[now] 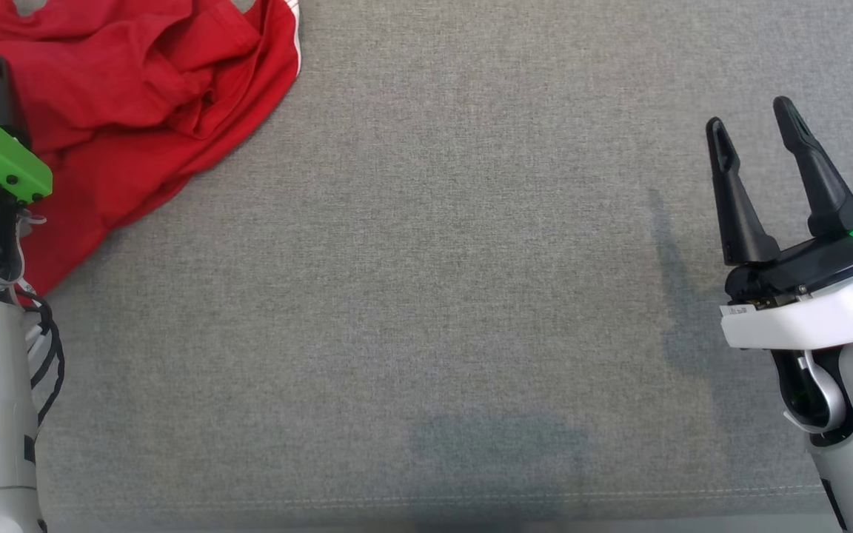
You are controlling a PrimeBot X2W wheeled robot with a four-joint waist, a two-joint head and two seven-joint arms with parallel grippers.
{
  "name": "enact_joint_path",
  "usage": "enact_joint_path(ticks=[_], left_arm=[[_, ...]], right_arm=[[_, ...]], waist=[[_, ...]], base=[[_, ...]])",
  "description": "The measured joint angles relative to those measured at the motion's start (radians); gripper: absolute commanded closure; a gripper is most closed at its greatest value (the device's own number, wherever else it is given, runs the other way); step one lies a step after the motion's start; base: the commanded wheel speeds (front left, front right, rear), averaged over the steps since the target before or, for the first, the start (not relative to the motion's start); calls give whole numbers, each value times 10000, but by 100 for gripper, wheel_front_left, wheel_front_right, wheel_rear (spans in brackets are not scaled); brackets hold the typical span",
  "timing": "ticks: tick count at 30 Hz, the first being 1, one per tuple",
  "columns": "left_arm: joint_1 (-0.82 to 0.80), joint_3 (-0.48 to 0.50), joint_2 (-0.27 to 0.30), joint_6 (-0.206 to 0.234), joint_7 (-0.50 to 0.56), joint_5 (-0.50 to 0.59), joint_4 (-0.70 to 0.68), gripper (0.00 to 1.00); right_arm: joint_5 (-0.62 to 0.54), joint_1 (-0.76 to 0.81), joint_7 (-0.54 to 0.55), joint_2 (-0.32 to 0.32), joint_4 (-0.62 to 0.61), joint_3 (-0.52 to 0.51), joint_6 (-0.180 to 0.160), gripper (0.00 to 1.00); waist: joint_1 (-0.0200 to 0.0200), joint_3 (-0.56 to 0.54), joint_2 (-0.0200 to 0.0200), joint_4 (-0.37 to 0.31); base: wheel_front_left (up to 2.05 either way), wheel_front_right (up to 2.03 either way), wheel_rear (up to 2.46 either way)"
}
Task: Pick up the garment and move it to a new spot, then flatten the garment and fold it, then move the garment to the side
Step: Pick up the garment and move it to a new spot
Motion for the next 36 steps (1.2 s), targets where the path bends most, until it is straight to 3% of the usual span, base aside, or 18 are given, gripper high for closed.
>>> enact_joint_path(ticks=[18, 19, 22, 30, 36], left_arm=[[-681, -368, -35, 90, 771, 111, 1735, 0], [-712, -393, -27, 90, 771, 111, 1797, 37], [-818, -483, 31, 59, 773, 188, 1979, 100], [-863, -623, 176, -196, 322, 378, 2138, 100], [-865, -750, 171, -414, -575, 571, 2253, 100]], right_arm=[[2, -188, -13, -48, -65, -205, 0, 0], [2, -188, -13, -46, -59, -205, 0, 0], [8, -189, -15, -46, -33, -205, 0, 0], [15, -202, -17, -4, 23, -203, 4, 0], [15, -271, -63, 69, 290, -196, 92, 0]], waist=[[0, 506, 0, -241], [0, 507, 0, -243], [0, 508, 0, -259], [0, 480, 0, -301], [0, 243, 0, -316]], base=[[0, 0, 0], [0, 0, 0], [0, 0, 0], [0, 0, 0], [0, 0, 0]])
